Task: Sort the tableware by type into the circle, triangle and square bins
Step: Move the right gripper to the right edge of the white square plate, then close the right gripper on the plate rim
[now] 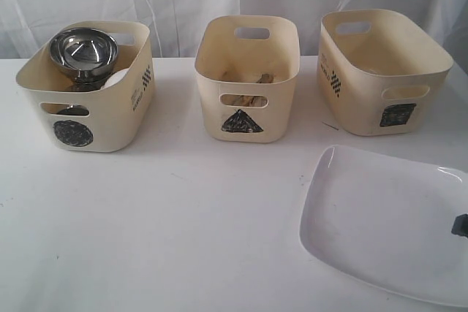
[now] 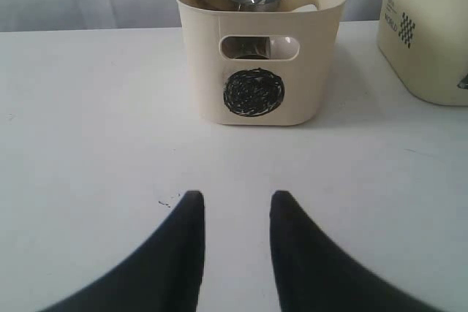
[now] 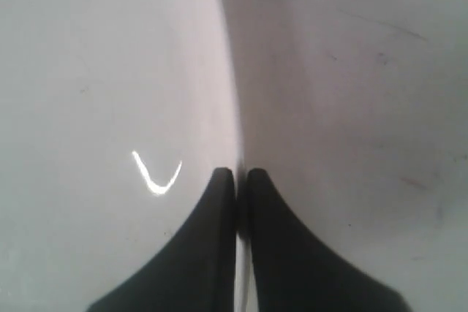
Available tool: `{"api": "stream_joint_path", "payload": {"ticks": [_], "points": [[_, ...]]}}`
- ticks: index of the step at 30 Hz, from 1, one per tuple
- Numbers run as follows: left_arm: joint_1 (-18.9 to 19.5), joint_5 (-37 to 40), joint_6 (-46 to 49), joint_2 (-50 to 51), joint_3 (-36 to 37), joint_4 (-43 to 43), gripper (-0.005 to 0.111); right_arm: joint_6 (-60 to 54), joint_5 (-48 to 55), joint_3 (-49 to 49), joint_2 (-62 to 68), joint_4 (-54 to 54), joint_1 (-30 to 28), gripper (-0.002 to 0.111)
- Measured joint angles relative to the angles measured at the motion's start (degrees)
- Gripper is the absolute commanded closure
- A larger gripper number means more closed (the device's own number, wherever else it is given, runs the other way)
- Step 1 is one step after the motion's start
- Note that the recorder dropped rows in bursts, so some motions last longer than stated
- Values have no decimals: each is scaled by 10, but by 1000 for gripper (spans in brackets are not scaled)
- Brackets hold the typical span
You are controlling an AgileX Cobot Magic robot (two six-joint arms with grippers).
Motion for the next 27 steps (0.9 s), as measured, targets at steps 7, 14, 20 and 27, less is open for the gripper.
{"api": "stream_joint_path", "payload": {"ticks": [7, 14, 20, 27], "points": [[0, 0, 0, 0, 0, 0, 70, -1, -22, 0, 8, 3, 0, 108], [0, 0, 0, 0, 0, 0, 70, -1, -43, 0, 49, 6, 16, 108], [0, 0, 0, 0, 0, 0, 70, -2, -78, -4, 80, 9, 46, 108], [0, 0, 0, 0, 0, 0, 70, -2, -86, -6, 92, 18, 53, 108]]}}
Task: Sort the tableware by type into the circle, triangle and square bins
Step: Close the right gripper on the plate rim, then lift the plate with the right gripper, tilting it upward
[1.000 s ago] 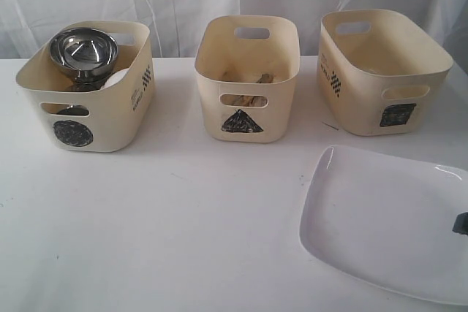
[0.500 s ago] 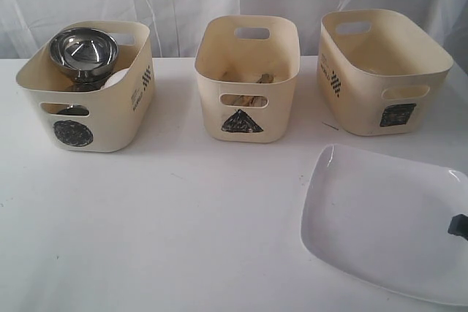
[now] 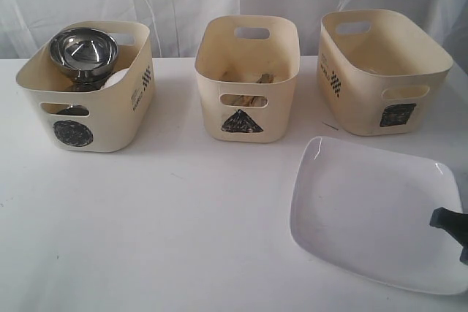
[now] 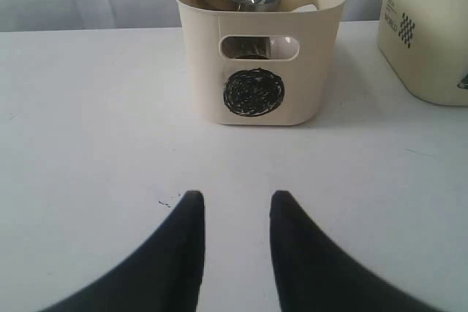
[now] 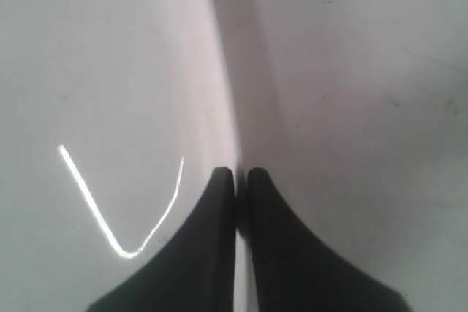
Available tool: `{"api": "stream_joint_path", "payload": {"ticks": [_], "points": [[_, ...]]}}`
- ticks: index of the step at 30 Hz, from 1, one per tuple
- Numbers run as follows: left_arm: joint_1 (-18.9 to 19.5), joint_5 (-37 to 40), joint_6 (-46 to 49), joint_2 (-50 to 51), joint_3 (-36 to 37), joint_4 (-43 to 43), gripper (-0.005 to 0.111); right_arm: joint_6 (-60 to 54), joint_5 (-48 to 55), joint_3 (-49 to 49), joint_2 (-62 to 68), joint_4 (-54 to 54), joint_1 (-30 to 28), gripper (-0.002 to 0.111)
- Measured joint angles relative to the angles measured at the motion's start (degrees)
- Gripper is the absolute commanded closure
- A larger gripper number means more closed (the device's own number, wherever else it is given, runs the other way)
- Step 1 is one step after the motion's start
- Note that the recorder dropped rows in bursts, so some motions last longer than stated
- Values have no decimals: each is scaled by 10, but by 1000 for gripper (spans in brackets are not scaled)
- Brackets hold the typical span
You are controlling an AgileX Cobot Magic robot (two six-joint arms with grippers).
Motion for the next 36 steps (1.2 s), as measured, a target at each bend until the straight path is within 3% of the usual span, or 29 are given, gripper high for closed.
{"api": "stream_joint_path", "payload": {"ticks": [9, 22, 30, 36], "points": [[0, 0, 0, 0, 0, 0, 70, -15, 8, -6, 0, 12, 9, 108], [0, 0, 0, 0, 0, 0, 70, -70, 59, -33, 1, 42, 89, 108], [0, 0, 0, 0, 0, 0, 70, -86, 59, -33, 2, 48, 92, 108], [0, 0, 0, 0, 0, 0, 70, -106, 64, -33, 2, 49, 92, 92]]}}
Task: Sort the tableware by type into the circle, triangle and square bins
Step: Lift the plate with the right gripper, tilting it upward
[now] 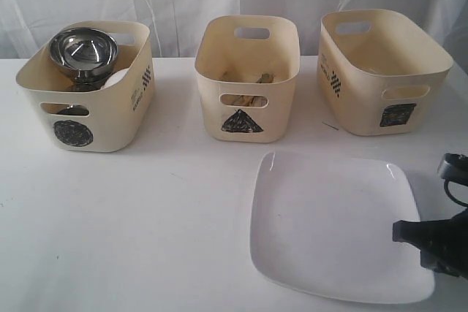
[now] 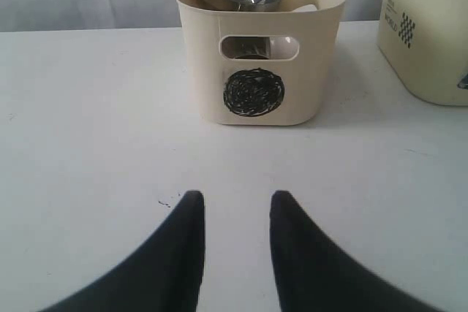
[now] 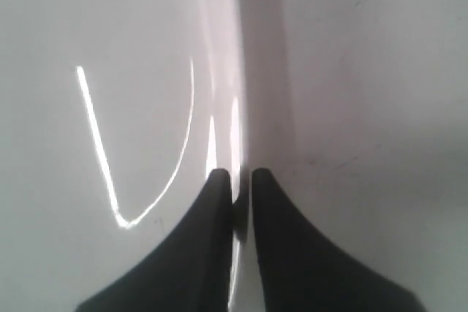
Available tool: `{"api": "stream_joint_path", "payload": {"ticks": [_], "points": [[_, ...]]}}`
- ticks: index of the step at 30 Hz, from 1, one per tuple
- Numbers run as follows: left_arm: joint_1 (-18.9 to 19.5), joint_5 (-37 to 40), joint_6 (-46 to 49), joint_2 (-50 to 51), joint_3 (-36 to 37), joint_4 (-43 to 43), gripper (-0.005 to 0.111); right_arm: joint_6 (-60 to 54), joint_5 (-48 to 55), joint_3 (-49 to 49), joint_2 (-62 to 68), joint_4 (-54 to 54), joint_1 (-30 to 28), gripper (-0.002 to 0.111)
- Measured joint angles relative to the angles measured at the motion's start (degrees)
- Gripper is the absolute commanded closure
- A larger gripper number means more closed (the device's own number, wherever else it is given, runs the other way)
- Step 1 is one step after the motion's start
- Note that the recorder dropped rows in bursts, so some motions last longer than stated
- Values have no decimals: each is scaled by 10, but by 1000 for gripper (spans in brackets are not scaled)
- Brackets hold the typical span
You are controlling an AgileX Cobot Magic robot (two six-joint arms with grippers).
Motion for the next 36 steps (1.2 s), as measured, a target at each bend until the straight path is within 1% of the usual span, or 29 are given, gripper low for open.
{"api": "stream_joint_path", "payload": {"ticks": [2, 5, 7, 28, 31, 36], "points": [[0, 0, 0, 0, 0, 0, 70, -2, 10, 0, 1, -1, 0, 89], [0, 0, 0, 0, 0, 0, 70, -11, 17, 0, 1, 2, 1, 76], [0, 0, 0, 0, 0, 0, 70, -12, 21, -1, 1, 3, 1, 72], [0, 0, 0, 0, 0, 0, 70, -34, 29, -6, 24, 69, 1, 72], [0, 0, 0, 0, 0, 0, 70, -45, 29, -6, 24, 90, 1, 72], [0, 0, 0, 0, 0, 0, 70, -102, 38, -6, 25, 156, 1, 72]]}}
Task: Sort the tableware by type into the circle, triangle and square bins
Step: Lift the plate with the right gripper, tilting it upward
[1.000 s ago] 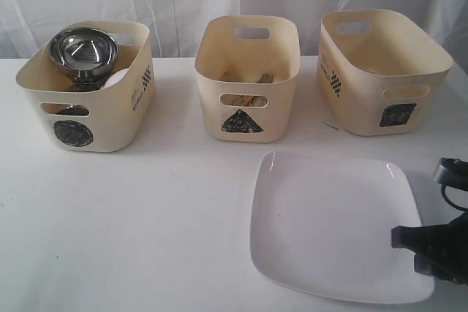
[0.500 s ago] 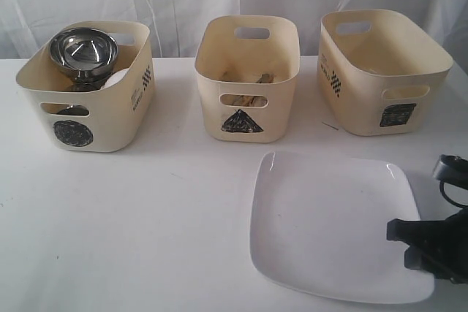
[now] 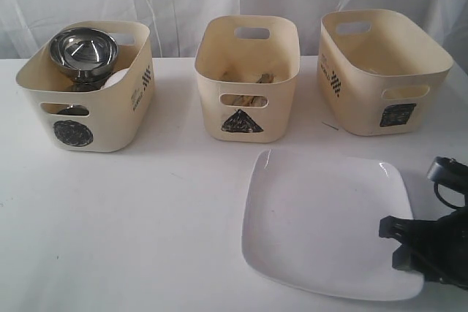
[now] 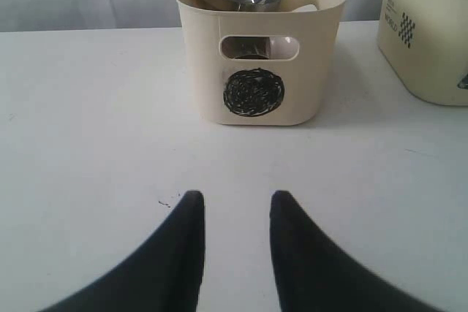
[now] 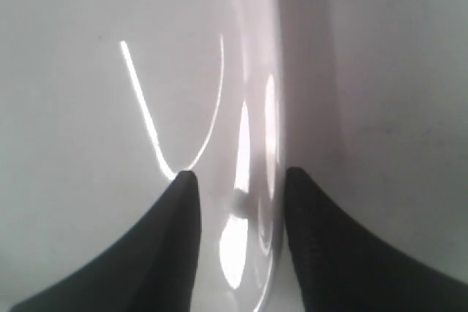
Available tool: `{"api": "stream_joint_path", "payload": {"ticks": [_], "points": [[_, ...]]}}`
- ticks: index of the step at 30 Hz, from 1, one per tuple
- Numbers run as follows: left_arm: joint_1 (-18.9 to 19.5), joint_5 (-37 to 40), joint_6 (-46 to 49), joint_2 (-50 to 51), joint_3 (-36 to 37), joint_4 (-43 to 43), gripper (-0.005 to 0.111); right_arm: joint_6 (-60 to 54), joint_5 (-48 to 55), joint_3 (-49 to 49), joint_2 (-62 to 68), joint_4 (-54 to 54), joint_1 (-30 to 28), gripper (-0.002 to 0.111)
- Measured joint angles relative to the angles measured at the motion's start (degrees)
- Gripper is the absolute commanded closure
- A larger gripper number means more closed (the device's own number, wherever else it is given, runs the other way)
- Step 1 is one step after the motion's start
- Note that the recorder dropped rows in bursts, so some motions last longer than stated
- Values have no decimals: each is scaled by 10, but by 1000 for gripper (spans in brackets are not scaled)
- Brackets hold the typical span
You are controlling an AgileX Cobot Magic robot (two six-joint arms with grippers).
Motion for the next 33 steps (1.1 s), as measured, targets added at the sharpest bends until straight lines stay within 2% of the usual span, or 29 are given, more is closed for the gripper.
{"api": "stream_joint_path", "payload": {"ticks": [12, 13, 15, 16, 17, 23, 33], "points": [[0, 0, 0, 0, 0, 0, 70, -100, 14, -1, 30, 92, 0, 73], [0, 0, 0, 0, 0, 0, 70, -115, 14, -1, 31, 106, 0, 75], [0, 0, 0, 0, 0, 0, 70, -130, 17, -1, 31, 118, 0, 90], [0, 0, 0, 0, 0, 0, 70, -131, 18, -1, 31, 121, 0, 103], [0, 0, 0, 0, 0, 0, 70, -130, 19, -1, 31, 131, 0, 108], [0, 0, 0, 0, 0, 0, 70, -141, 24, -4, 25, 145, 0, 108], [0, 0, 0, 0, 0, 0, 70, -177, 40, -39, -103, 134, 0, 108]]}}
